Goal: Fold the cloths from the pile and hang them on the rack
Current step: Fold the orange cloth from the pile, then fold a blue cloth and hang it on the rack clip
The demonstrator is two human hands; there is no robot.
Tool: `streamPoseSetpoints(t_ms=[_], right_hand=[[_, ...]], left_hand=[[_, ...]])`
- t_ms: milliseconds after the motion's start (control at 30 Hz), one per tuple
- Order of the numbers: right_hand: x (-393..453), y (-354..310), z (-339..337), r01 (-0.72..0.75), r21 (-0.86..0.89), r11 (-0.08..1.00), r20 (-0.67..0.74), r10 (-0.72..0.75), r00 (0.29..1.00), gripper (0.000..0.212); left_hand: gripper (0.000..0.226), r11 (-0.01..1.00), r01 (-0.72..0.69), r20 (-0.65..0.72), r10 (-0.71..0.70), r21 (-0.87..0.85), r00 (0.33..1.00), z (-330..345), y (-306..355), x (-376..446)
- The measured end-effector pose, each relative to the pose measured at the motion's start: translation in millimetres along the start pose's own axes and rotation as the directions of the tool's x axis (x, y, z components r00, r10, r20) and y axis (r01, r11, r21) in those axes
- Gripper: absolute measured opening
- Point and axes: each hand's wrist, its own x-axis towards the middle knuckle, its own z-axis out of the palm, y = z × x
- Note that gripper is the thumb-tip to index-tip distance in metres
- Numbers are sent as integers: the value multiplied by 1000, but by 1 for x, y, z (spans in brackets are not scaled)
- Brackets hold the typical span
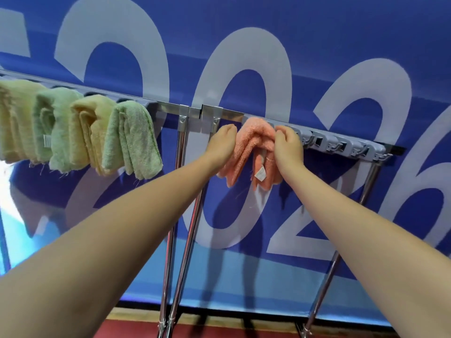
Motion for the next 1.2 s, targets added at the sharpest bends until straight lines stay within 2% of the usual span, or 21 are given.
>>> streamPoseSetpoints(t_ms=[100,167,267,433,533,633,700,767,900,1067,1200], right_hand=[[-29,-4,6,54,100,994,-110,-43,993,26],[-54,-5,18,66,148,987,-103,-51,993,22],[-92,1,38,56,191,980,-19,-53,998,18],[-160,27,80,-181,276,944,217,122,968,26],[-211,55,108,-341,260,903,322,252,913,28],[-266,99,135,-490,150,858,405,399,823,29],[-306,134,150,-580,57,813,438,502,746,30],[-347,170,163,-655,-37,755,458,596,660,32],[-424,241,173,-723,-279,632,463,748,476,22],[-497,326,182,-664,-562,494,445,857,260,23],[-526,368,195,-514,-692,507,496,851,171,31]], left_hand=[[28,1000,-9,-59,9,-1,998,-16,-10,-17],[37,1000,-2,-95,0,-21,995,-26,-19,-33],[30,1000,8,-124,-9,-9,992,-42,-40,-57],[30,988,110,-165,-126,-106,978,-67,-91,-100],[31,977,209,-156,-214,-44,964,-78,-135,-137],[33,940,339,-114,-332,41,936,-83,-191,-178],[36,887,449,-83,-442,108,893,-86,-236,-205],[39,817,548,-52,-548,177,835,-88,-285,-232],[40,645,695,-13,-730,319,684,-90,-379,-288],[33,460,755,30,-862,467,506,-86,-470,-334],[35,361,789,70,-923,497,378,-72,-527,-360]])
